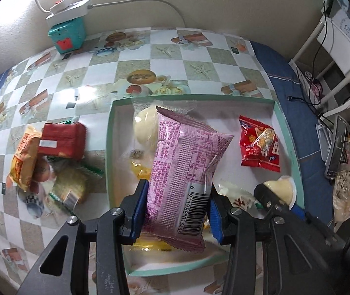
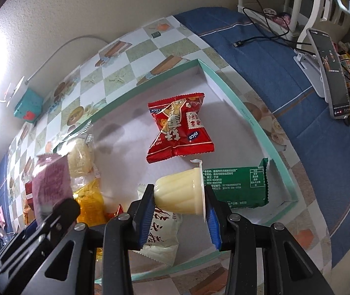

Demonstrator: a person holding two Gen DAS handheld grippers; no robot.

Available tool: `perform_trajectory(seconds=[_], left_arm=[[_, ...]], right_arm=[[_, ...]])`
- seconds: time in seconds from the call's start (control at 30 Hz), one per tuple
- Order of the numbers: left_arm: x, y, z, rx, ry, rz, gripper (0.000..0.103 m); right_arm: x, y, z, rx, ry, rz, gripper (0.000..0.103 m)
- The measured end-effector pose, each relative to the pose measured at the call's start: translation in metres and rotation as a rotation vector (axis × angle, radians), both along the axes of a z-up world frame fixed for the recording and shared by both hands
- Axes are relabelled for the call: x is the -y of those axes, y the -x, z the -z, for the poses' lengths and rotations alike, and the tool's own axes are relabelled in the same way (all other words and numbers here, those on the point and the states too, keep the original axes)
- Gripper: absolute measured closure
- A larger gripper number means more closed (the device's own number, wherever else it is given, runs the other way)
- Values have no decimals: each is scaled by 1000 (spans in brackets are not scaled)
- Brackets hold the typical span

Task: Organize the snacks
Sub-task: 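Carry the pudding cup and pink pack over the white box, then open the right tool to drop the pudding cup while the left tool releases the pink pack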

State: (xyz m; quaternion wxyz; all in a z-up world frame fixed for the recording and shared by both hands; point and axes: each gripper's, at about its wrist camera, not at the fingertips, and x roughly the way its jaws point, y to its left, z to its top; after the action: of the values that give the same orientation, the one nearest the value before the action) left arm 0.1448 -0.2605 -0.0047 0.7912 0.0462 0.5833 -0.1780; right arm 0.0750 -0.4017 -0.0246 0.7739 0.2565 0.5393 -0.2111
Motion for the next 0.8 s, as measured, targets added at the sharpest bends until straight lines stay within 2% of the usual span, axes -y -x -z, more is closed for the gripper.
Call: perform_trajectory(seconds=[0.6,0.67,0.73,0.8], left_arm=[[8,-11,-2,13,31,-2,55],[8,-11,-7,28,29,2,51],[7,-11,-11,39,29,2,35],[5,-11,-14,44,33,4,34]], right_arm=[[-2,-5,-1,-12,16,-1,62],[-2,-5,-2,-12,13,0,61],[-1,-5,-4,-8,12,7,61],[-2,-6,-6,-3,17,2,61]])
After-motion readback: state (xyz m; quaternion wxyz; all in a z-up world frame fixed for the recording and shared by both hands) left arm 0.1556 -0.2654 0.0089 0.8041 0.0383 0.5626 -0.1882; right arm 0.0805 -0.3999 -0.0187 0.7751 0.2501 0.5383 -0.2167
